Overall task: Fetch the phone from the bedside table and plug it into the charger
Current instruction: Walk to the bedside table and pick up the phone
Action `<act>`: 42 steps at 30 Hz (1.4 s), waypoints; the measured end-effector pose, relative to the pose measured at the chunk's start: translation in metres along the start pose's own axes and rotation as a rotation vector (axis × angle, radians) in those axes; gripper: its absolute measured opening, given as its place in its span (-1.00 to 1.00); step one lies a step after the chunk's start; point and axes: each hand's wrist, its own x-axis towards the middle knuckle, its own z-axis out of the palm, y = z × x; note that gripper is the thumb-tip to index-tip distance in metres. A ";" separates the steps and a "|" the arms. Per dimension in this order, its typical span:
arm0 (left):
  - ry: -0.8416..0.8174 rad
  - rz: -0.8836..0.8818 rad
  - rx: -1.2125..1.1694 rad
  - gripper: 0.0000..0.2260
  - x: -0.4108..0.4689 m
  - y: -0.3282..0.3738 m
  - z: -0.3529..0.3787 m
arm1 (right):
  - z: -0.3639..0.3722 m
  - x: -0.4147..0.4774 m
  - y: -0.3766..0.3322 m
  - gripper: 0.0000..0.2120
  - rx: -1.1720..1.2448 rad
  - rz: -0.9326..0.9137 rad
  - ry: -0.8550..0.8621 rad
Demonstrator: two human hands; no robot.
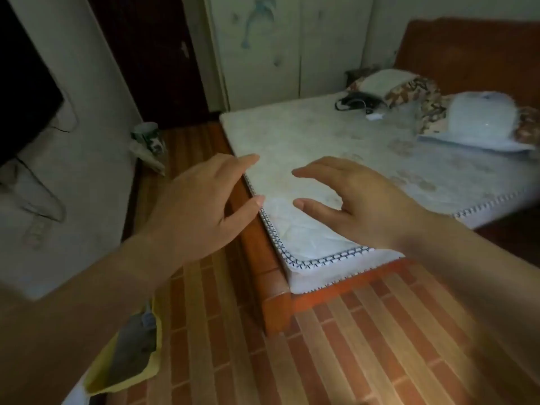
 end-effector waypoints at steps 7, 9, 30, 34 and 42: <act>-0.051 0.029 -0.157 -0.56 0.058 0.060 0.090 | 0.000 -0.073 0.089 -0.54 0.074 0.215 0.037; -0.047 0.033 -0.236 -0.57 0.082 0.086 0.119 | -0.005 -0.096 0.123 -0.54 0.116 0.280 0.049; -0.245 0.355 -0.388 -0.58 0.406 0.369 0.337 | -0.132 -0.242 0.481 -0.59 0.155 0.738 0.235; -0.251 0.388 -0.423 -0.60 0.480 0.389 0.378 | -0.145 -0.232 0.559 -0.57 0.130 0.791 0.225; -0.299 0.616 -0.446 -0.63 0.650 0.461 0.451 | -0.205 -0.226 0.703 -0.55 0.053 1.020 0.309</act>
